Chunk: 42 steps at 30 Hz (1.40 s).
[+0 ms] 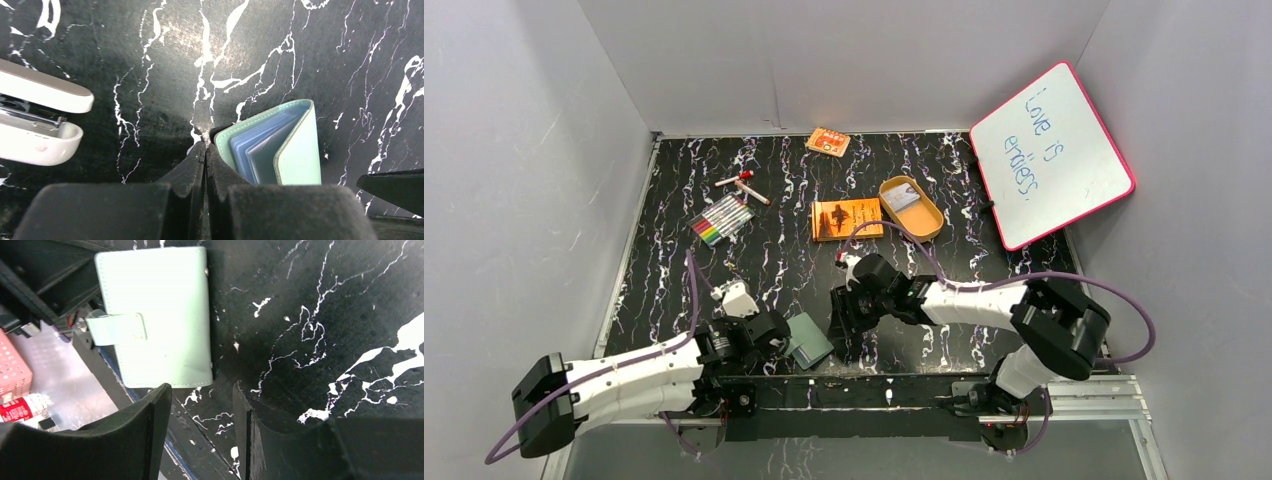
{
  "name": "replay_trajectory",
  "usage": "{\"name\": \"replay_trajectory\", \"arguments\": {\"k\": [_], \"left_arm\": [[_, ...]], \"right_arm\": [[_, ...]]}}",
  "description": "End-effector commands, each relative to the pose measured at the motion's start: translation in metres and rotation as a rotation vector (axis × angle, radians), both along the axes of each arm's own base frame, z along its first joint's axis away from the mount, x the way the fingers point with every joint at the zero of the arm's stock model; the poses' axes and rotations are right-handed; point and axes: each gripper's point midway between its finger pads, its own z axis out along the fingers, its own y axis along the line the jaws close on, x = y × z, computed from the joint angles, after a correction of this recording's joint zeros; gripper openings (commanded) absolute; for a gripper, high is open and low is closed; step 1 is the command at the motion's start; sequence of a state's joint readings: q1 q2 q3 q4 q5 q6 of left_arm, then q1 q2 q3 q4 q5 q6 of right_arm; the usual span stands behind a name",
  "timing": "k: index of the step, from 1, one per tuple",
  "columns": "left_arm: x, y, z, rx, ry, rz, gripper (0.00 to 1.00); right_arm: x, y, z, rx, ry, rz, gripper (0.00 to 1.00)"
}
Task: Put the credit cards into the card holder
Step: Close the card holder at the center of the board.
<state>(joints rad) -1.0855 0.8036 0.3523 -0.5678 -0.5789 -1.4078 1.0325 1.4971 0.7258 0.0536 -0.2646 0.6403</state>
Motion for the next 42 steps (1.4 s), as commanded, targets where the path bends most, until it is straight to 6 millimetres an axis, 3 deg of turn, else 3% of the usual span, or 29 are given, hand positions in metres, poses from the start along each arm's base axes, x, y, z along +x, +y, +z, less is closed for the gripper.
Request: {"name": "replay_trajectory", "arguments": {"k": [1, 9, 16, 19, 22, 28, 32, 36, 42], "left_arm": [[0.005, -0.013, -0.005, -0.012, -0.006, -0.034, 0.00], [0.010, -0.038, -0.016, -0.034, 0.004, -0.120, 0.00], [0.025, -0.064, -0.017, -0.058, -0.001, -0.148, 0.00], [0.028, -0.056, -0.014, -0.011, 0.005, -0.106, 0.00], [0.027, -0.034, -0.006, 0.025, -0.013, -0.043, 0.00], [0.029, -0.003, 0.039, 0.019, -0.112, 0.027, 0.40], [0.033, -0.007, 0.067, -0.003, -0.169, -0.035, 0.64], [0.025, -0.025, 0.053, -0.020, -0.104, -0.121, 0.71], [0.013, -0.041, 0.015, -0.100, -0.013, -0.123, 0.66]], "right_arm": [[0.009, 0.019, 0.012, 0.052, -0.030, -0.005, 0.56], [0.007, -0.003, -0.008, -0.020, -0.001, -0.092, 0.56], [0.017, -0.028, -0.012, -0.060, -0.010, -0.262, 0.58], [0.017, -0.030, -0.009, -0.038, 0.007, -0.297, 0.61], [0.016, -0.026, -0.006, -0.028, 0.029, -0.300, 0.64], [0.023, -0.021, -0.009, -0.056, 0.013, -0.316, 0.66], [0.025, -0.013, -0.004, -0.037, 0.005, -0.304, 0.65], [0.025, -0.005, -0.006, -0.076, -0.003, -0.293, 0.66], [0.027, -0.006, -0.030, -0.214, 0.010, -0.316, 0.66]]}}
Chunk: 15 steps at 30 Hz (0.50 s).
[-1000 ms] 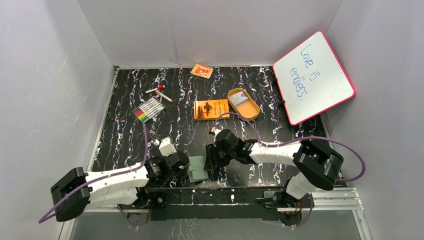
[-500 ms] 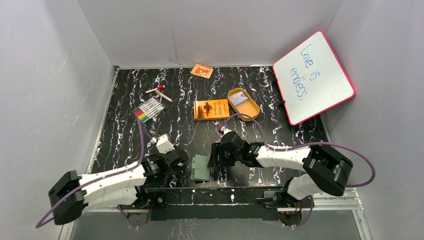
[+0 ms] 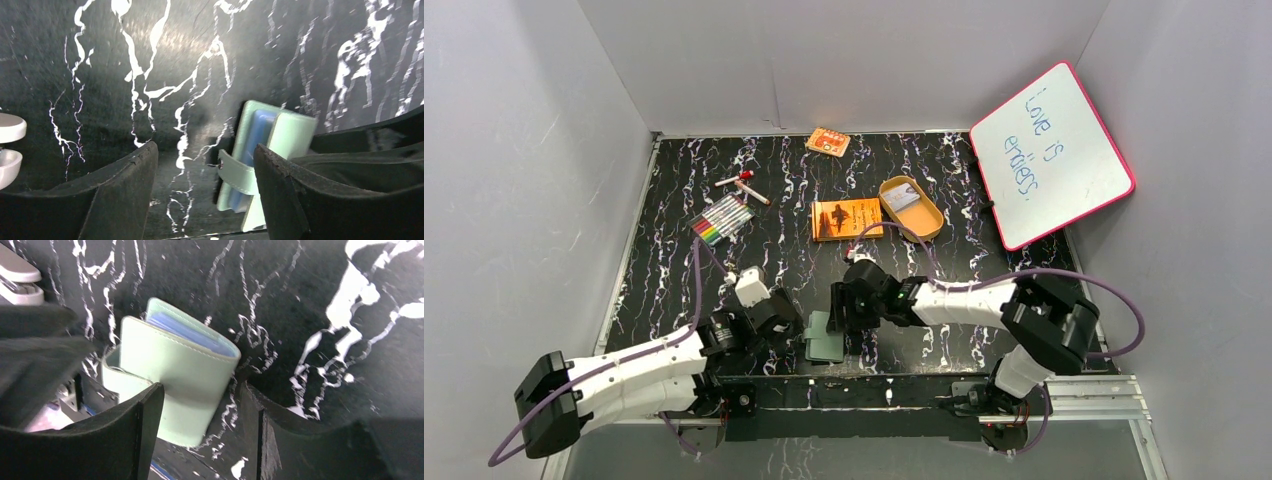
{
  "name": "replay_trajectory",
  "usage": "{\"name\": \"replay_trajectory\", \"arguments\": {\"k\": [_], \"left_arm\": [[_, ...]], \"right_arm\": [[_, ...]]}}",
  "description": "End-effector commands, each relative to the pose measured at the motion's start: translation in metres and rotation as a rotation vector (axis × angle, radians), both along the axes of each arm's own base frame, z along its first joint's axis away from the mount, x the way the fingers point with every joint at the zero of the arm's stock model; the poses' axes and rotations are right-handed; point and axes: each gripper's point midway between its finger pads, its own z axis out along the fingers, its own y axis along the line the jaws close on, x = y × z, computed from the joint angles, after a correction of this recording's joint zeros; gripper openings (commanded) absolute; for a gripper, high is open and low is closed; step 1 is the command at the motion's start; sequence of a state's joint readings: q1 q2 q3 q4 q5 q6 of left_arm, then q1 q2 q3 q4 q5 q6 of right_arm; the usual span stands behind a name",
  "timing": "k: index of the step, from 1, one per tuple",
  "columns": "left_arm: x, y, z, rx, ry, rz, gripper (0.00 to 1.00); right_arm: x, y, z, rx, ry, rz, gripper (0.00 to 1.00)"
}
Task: Put the credit cards into the card holder
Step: Close the card holder at the center of the board.
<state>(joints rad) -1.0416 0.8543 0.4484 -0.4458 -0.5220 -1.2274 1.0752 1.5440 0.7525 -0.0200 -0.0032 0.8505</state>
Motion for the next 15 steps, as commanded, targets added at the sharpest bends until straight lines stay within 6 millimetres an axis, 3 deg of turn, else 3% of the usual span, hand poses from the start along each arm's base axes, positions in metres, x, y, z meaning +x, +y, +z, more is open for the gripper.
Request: {"name": "replay_trajectory", "arguments": {"k": [1, 8, 15], "left_arm": [[-0.009, -0.006, -0.021, -0.064, 0.048, -0.005, 0.66], [-0.011, -0.001, -0.025, -0.113, 0.027, 0.013, 0.65], [-0.008, 0.006, -0.010, -0.137, -0.030, 0.021, 0.65]], "right_arm": [[0.007, 0.005, -0.008, -0.082, -0.003, -0.029, 0.66], [0.012, 0.008, -0.026, -0.226, -0.030, -0.019, 0.65], [0.010, 0.002, -0.047, -0.320, -0.028, -0.012, 0.59]]}}
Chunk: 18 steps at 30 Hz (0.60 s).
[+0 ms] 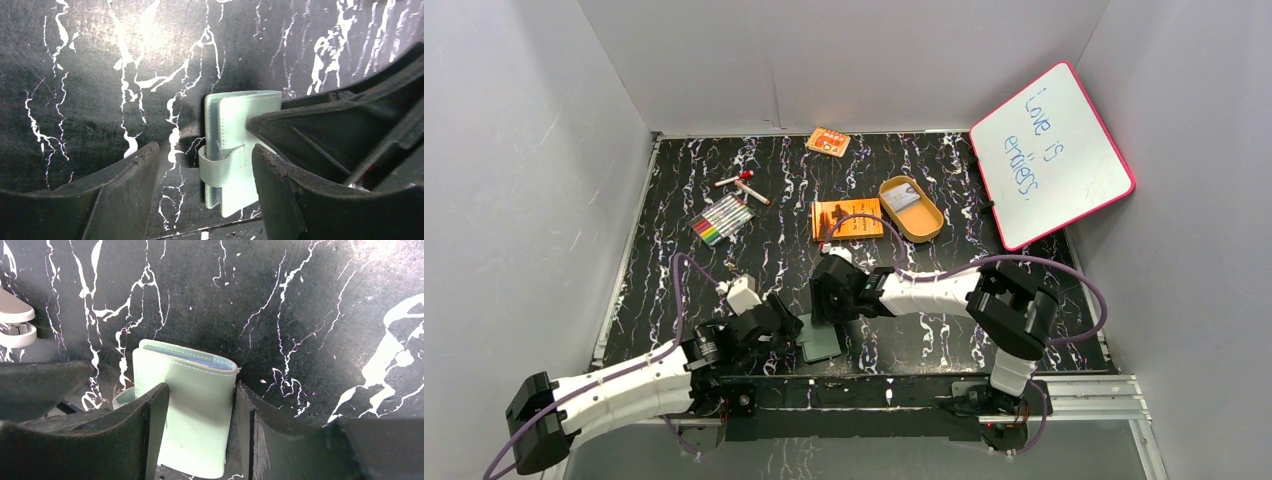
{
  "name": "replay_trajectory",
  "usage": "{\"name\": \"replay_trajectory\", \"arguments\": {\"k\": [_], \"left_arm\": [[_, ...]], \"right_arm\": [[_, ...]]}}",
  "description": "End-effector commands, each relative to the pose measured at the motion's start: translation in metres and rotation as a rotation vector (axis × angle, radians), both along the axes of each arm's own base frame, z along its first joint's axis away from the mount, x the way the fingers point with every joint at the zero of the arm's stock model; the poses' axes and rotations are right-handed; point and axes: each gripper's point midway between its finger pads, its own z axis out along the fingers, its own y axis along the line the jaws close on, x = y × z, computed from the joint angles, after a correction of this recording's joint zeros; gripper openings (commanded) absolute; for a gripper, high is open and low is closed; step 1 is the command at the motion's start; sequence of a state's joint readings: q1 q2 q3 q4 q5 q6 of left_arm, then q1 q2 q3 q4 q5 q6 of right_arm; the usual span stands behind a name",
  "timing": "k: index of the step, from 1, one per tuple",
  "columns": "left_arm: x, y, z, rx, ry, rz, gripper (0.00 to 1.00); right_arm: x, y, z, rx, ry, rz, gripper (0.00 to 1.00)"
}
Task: Put the credit cards into the card holder
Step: Close the card holder at the center of the board.
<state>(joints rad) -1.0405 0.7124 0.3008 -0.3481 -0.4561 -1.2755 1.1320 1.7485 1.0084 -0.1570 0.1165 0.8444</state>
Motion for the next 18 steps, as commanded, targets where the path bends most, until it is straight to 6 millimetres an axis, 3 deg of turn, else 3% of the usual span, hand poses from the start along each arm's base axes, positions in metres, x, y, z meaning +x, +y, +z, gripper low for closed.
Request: {"name": "replay_trajectory", "arguments": {"k": [1, 7, 14, 18], "left_arm": [[0.005, 0.009, 0.010, -0.004, -0.049, 0.025, 0.65], [0.007, -0.018, 0.029, -0.118, -0.136, -0.100, 0.66], [-0.004, -0.026, -0.005, 0.000, 0.005, -0.168, 0.57], [-0.004, -0.027, -0.010, 0.028, 0.020, -0.172, 0.50]], "right_arm": [[-0.008, -0.038, -0.041, -0.206, 0.022, -0.008, 0.59], [-0.004, -0.039, -0.045, -0.224, 0.008, -0.013, 0.61], [-0.001, -0.034, -0.042, -0.214, 0.000, -0.010, 0.62], [0.000, -0.031, -0.038, -0.197, -0.001, -0.012, 0.62]]}}
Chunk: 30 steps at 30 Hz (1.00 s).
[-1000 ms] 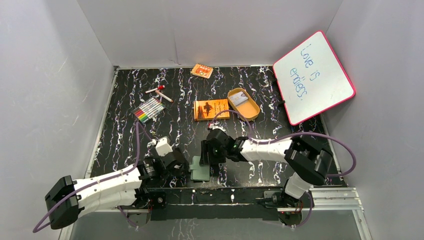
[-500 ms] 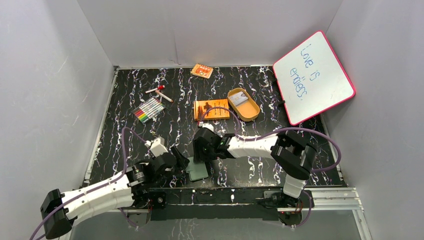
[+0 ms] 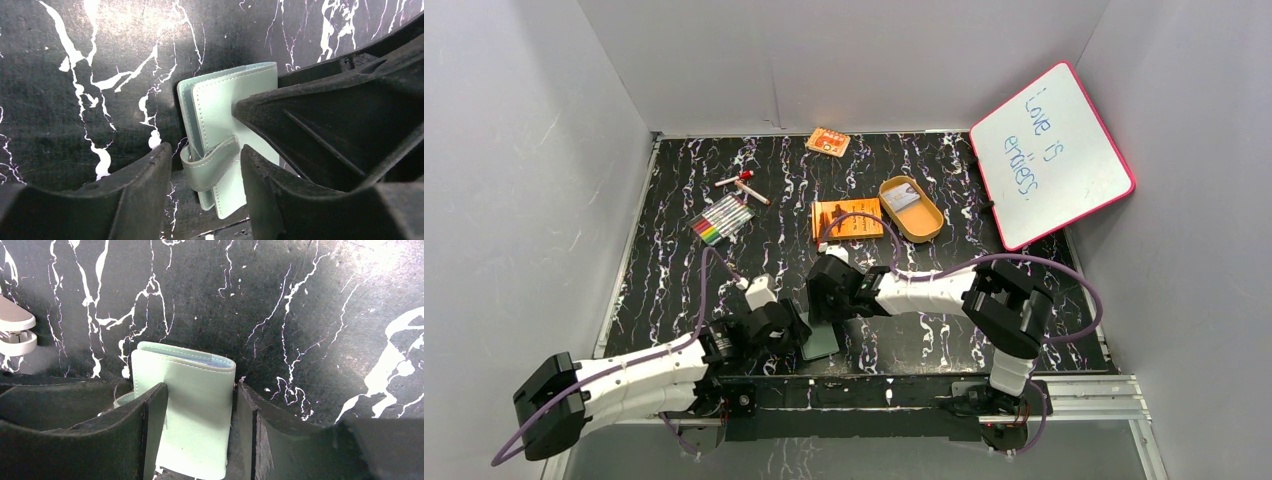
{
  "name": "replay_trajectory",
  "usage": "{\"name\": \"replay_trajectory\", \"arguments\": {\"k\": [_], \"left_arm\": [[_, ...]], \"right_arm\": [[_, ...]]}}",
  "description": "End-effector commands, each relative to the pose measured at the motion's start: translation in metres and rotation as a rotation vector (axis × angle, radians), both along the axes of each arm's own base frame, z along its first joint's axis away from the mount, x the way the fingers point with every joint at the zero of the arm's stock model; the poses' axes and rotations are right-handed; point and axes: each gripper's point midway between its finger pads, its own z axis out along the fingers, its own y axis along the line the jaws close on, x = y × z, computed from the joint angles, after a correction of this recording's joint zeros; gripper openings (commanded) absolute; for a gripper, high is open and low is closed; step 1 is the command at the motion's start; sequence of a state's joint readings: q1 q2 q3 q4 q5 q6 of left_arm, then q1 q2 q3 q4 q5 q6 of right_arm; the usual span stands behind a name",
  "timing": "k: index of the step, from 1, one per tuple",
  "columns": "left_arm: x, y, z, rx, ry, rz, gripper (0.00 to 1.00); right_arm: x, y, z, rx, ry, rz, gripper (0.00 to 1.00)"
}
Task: Put the credit cards into the card holder
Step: Close the card holder at the center of the board, then pick up the card holder from the center of the board.
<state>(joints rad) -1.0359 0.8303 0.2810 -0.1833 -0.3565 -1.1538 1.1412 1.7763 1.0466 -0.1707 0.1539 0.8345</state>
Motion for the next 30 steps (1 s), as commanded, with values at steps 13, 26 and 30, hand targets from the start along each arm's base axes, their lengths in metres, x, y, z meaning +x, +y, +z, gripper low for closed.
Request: {"name": "replay_trajectory", "arguments": {"k": [13, 26, 30], "left_arm": [[-0.006, 0.021, -0.031, 0.085, 0.065, 0.059, 0.02], [-0.009, 0.031, -0.045, 0.122, 0.091, 0.091, 0.00], [-0.009, 0.033, -0.048, 0.135, 0.093, 0.096, 0.00]], "right_arm": [[-0.020, -0.041, 0.005, 0.031, 0.087, -0.001, 0.68], [-0.046, -0.033, 0.013, 0.367, 0.193, 0.095, 0.67], [-0.045, -0.026, 0.018, 0.423, 0.204, 0.108, 0.67]]}}
